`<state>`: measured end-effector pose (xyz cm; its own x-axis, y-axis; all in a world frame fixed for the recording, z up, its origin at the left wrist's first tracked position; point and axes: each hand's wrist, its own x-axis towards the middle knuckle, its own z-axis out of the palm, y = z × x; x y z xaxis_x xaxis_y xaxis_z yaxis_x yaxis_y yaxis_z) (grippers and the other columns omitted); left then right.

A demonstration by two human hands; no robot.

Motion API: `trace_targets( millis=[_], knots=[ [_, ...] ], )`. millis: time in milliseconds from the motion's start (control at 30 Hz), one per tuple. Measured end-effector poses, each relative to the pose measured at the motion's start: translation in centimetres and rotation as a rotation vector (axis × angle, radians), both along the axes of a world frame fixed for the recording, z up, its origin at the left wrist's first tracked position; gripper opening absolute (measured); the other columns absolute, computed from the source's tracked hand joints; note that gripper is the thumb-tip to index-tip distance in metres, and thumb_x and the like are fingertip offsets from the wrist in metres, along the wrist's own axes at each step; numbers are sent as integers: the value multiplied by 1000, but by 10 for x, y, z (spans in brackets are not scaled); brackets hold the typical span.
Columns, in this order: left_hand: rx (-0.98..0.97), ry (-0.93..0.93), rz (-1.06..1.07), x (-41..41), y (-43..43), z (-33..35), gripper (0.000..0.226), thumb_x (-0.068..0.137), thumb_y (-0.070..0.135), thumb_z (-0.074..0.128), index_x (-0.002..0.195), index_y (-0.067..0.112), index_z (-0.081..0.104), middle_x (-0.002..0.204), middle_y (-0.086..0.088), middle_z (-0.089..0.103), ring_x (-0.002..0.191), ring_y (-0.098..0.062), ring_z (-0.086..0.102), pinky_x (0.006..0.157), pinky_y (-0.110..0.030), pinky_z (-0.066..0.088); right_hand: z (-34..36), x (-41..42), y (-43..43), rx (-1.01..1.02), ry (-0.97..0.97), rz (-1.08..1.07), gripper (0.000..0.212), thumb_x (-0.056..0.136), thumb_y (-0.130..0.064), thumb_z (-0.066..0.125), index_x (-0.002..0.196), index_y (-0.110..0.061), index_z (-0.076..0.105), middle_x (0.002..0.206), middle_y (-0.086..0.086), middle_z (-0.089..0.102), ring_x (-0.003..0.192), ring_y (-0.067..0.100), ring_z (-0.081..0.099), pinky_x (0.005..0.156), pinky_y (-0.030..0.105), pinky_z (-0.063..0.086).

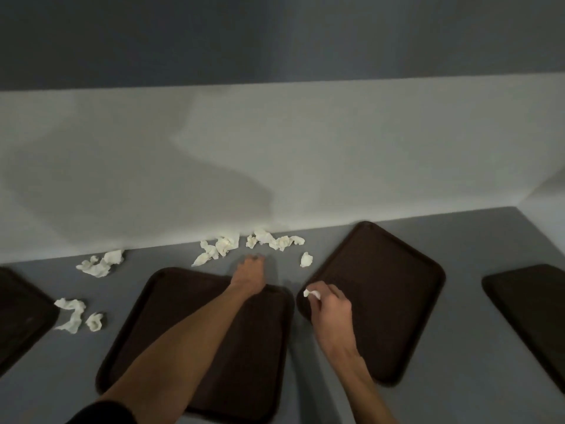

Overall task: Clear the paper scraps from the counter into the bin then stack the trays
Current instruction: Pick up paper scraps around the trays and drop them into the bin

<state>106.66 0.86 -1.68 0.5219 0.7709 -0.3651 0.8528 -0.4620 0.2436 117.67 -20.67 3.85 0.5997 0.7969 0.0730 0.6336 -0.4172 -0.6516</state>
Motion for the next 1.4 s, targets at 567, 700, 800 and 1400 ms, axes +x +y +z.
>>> trace_targets(
  millis=[567,700,800,1400],
  knots=[
    [-29,-615,-187,47,-146,54,11,97,14,67,100,23,71,82,5,71,73,-10,66,71,-30,54,26,11,-221,230,25,-580,18,96,-16,75,100,-34,74,95,-15,71,85,0,66,78,21,54],
    [-66,-641,-315,93,-228,65,17,94,19,72,103,33,71,82,13,71,74,-7,69,72,-31,59,26,22,-294,228,10,-711,12,99,-24,72,100,-35,72,95,-16,70,85,-1,65,73,14,51],
    [-205,-704,-428,137,-309,71,20,93,13,73,100,32,74,79,14,72,72,-2,71,72,-30,62,22,37,-357,242,30,-803,11,100,-23,71,99,-34,72,93,-15,69,84,0,64,70,9,47],
    [-449,-374,-798,378,-863,-120,23,91,15,76,110,27,74,106,9,73,92,-5,69,85,-29,60,-203,229,-837,171,239,-1276,18,102,-12,63,106,-27,72,98,-7,69,85,5,63,74,26,51]
  ],
)
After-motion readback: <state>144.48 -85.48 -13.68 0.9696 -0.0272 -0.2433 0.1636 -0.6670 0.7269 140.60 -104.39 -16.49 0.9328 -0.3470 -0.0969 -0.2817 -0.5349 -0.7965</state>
